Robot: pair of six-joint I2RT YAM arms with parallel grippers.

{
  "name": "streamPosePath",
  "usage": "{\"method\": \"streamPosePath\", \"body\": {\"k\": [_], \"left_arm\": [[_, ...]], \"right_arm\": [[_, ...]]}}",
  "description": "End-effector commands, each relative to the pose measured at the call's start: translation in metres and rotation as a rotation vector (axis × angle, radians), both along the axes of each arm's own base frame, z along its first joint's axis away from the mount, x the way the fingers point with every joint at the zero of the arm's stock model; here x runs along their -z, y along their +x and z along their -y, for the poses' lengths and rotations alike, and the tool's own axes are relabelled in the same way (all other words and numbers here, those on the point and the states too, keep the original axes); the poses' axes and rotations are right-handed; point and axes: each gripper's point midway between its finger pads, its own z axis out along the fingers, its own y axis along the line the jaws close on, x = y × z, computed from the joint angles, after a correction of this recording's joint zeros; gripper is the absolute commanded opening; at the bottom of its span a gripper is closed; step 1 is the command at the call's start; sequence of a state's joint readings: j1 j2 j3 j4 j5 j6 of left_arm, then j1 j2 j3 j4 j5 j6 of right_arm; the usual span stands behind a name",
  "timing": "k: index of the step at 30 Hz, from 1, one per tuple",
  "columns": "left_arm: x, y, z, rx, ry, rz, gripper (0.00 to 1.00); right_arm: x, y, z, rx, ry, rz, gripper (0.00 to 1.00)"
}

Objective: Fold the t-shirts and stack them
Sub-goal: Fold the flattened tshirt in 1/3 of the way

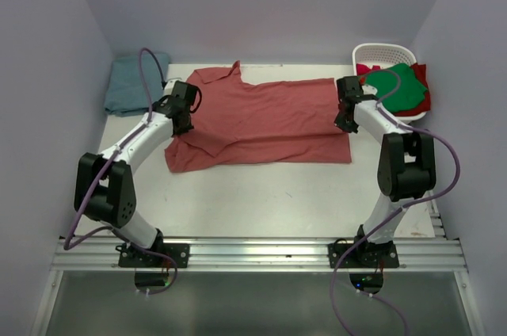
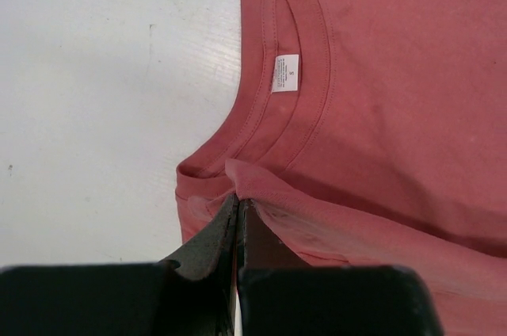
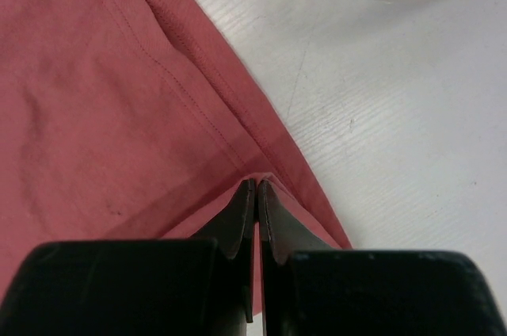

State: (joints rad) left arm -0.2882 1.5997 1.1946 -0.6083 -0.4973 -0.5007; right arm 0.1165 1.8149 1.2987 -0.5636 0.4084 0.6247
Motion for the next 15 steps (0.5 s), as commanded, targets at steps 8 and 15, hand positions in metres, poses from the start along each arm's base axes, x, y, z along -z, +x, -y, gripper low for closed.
{"method": "streamPosePath", "body": {"k": [8, 15], "left_arm": [[-0.064, -0.058, -0.004, 0.055, -0.111, 0.11, 0.0], [-0.101, -0.111, -0.01, 0.079, -0.164, 0.16, 0.0]], "right_arm": [[-0.056, -0.04, 0.004, -0.017, 0.028, 0.127, 0.0], [-0.078, -0.086, 0.002, -0.057, 0.06, 0.146, 0.0]]}}
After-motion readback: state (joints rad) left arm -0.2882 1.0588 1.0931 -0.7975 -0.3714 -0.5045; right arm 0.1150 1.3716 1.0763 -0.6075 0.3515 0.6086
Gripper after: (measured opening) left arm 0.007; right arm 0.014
